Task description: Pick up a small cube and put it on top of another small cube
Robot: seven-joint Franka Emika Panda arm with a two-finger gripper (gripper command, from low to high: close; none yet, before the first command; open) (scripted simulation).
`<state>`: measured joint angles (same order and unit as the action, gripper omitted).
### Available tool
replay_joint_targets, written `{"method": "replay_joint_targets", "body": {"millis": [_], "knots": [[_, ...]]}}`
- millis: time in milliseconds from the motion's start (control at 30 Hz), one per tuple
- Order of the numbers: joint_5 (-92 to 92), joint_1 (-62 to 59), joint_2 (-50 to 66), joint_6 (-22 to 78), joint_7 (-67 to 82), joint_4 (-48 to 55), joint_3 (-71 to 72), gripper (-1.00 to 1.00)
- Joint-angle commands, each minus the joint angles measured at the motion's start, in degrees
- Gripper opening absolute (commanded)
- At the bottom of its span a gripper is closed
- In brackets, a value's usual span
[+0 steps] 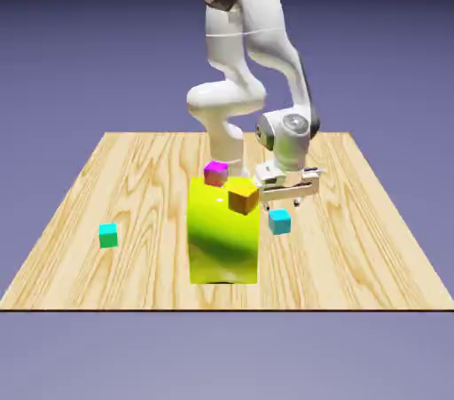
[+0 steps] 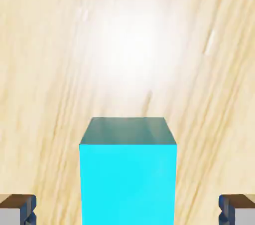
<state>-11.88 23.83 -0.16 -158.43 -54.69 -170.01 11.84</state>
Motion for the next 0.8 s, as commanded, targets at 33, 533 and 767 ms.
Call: {"method": "replay_joint_targets", "body": {"millis": [33,533,767], "knots": [[0.2,0.3,4.2,-3.9,-0.1,0.2,-0.3,0.0],[-0.4,-0.7,-8.3,7.9,0.1,-0.4,0.7,-1.0],[4.4,-2.1,-11.5,19.1,-9.5,14.0,-4.1,-1.0]]}}
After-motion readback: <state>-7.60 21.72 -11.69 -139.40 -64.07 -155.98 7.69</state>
